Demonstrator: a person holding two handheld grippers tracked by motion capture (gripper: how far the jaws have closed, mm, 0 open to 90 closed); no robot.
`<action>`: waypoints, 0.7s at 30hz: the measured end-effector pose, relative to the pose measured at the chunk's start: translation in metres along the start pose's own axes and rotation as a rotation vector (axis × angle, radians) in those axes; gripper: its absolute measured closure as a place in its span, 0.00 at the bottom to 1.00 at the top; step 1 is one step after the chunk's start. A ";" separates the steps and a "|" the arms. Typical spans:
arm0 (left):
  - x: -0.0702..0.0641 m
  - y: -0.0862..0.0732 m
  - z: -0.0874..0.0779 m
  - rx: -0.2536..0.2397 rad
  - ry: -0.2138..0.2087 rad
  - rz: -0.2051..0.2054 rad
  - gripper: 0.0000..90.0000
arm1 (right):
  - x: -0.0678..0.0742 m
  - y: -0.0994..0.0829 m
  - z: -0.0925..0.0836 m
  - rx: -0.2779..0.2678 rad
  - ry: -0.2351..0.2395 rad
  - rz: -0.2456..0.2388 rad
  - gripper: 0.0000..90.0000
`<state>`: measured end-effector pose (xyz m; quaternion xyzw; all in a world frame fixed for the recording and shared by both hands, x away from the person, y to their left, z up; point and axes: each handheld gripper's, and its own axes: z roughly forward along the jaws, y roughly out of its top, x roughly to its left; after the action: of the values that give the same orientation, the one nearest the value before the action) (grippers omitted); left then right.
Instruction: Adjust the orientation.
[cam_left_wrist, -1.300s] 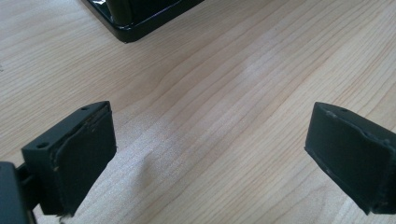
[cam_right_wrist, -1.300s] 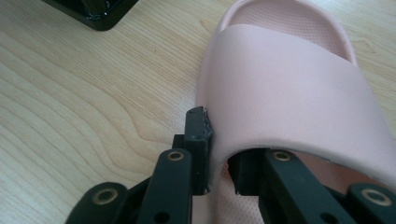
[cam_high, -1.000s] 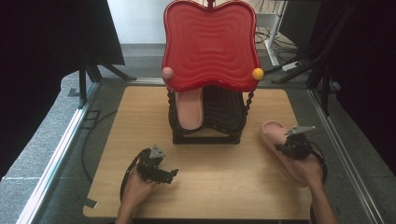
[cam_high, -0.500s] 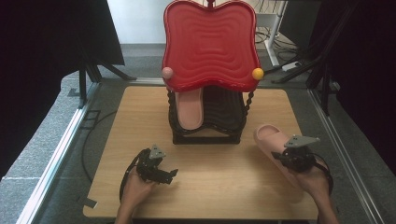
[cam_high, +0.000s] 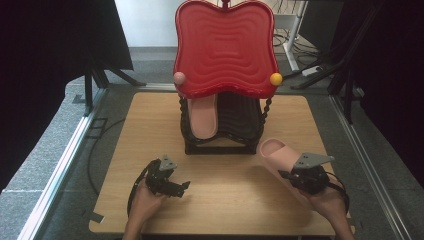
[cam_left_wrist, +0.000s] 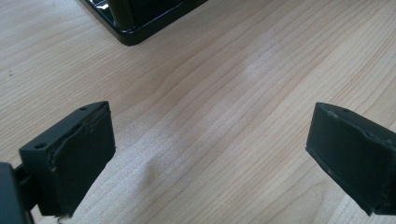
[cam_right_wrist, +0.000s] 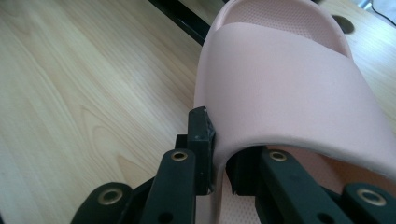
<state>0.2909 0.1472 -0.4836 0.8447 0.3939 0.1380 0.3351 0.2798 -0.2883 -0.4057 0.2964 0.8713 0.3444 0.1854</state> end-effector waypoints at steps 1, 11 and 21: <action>0.000 0.000 0.000 0.000 0.000 0.000 0.01 | 0.002 0.002 0.001 -0.003 0.003 -0.005 0.89; -0.001 0.000 0.001 0.002 -0.004 0.002 0.01 | 0.026 0.025 0.020 -0.038 0.025 -0.010 0.89; 0.000 -0.001 0.000 0.002 -0.003 0.003 0.01 | 0.045 0.055 0.040 -0.088 -0.012 0.040 0.89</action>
<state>0.2904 0.1479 -0.4840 0.8458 0.3924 0.1368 0.3347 0.2879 -0.2078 -0.3998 0.3073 0.8481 0.3841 0.1968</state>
